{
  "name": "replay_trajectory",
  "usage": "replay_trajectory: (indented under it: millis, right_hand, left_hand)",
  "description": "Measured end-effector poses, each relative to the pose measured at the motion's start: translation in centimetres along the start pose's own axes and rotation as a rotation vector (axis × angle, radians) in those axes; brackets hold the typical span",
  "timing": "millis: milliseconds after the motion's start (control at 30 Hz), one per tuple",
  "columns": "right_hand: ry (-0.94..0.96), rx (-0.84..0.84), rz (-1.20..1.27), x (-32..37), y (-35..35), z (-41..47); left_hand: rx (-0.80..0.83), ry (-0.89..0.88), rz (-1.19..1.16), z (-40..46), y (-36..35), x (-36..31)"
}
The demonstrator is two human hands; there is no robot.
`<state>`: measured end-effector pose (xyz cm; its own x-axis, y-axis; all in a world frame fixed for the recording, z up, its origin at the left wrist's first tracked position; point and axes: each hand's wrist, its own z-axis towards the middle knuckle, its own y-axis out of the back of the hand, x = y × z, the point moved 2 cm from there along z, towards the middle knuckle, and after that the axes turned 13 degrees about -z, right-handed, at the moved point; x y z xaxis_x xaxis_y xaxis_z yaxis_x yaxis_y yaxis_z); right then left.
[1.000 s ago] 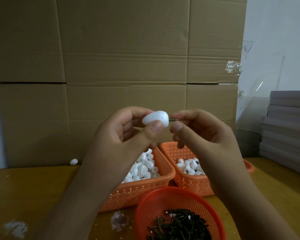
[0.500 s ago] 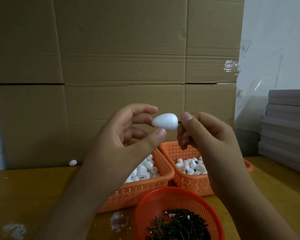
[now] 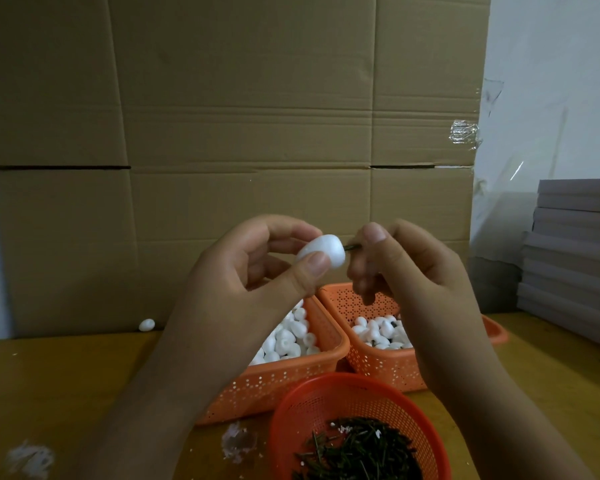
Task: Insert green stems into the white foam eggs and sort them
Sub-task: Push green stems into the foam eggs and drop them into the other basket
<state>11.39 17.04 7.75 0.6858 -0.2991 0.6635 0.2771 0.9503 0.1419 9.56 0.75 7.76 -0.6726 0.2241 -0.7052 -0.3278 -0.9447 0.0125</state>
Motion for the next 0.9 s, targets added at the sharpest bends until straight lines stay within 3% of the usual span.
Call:
replay_trajectory:
  millis: [333, 667, 900]
  right_hand:
    - [0.013, 0.024, -0.020, 0.2, -0.1, -0.1]
    - [-0.075, -0.016, 0.096, -0.2, -0.1, -0.2]
    - [-0.238, 0.170, 0.275, -0.7, -1.5, -0.5]
  left_hand:
    - [-0.070, -0.022, -0.022, 0.0, 0.4, -0.1]
    - [0.034, -0.041, 0.020, -0.2, 0.0, 0.0]
    - [-0.030, -0.090, -0.009, -0.1, -0.2, -0.1]
